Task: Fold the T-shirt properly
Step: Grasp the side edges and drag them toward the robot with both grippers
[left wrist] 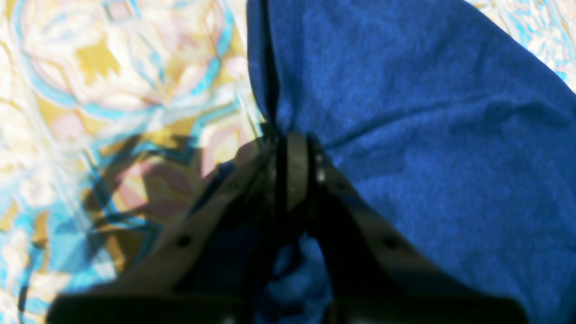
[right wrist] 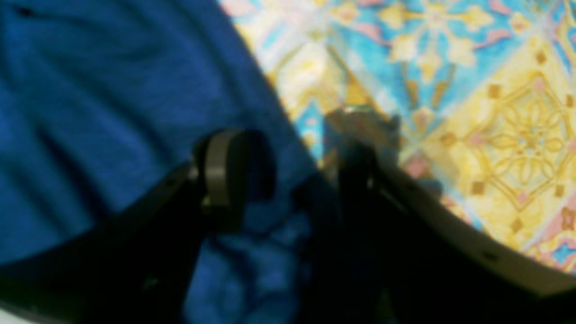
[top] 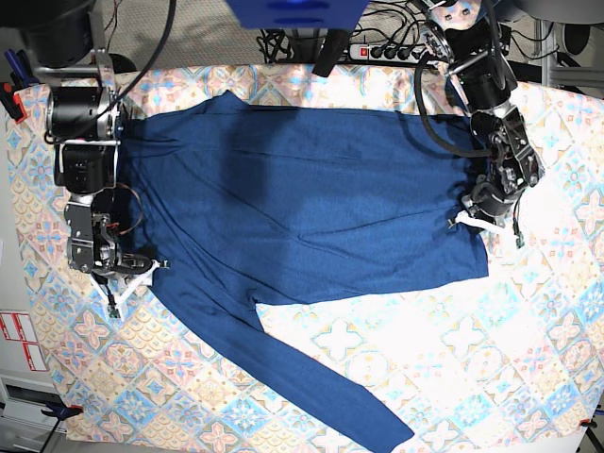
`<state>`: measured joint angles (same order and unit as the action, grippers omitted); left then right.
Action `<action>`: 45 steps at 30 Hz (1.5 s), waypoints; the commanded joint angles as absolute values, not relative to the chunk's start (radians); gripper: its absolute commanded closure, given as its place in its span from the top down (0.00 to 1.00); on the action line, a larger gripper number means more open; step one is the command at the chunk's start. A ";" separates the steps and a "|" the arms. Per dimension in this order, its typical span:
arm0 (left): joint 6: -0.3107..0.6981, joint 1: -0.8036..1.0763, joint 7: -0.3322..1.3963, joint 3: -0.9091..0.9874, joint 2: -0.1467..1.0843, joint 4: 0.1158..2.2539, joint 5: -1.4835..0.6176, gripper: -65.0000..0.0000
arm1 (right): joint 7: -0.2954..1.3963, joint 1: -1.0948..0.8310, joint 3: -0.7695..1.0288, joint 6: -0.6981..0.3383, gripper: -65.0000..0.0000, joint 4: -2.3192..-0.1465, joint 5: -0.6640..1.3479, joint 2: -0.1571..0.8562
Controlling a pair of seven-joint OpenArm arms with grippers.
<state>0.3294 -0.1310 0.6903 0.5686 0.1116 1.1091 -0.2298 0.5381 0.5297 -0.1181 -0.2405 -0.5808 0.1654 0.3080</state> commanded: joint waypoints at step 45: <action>0.332 0.012 0.680 0.568 0.101 1.486 -0.249 0.00 | 0.739 0.104 0.151 -0.444 0.01 -1.388 0.180 0.334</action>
<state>0.3302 0.0185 0.7029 0.5659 0.0856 1.4643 -0.2401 0.7540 0.0898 0.1455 -0.4465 -1.3712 0.1738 0.3183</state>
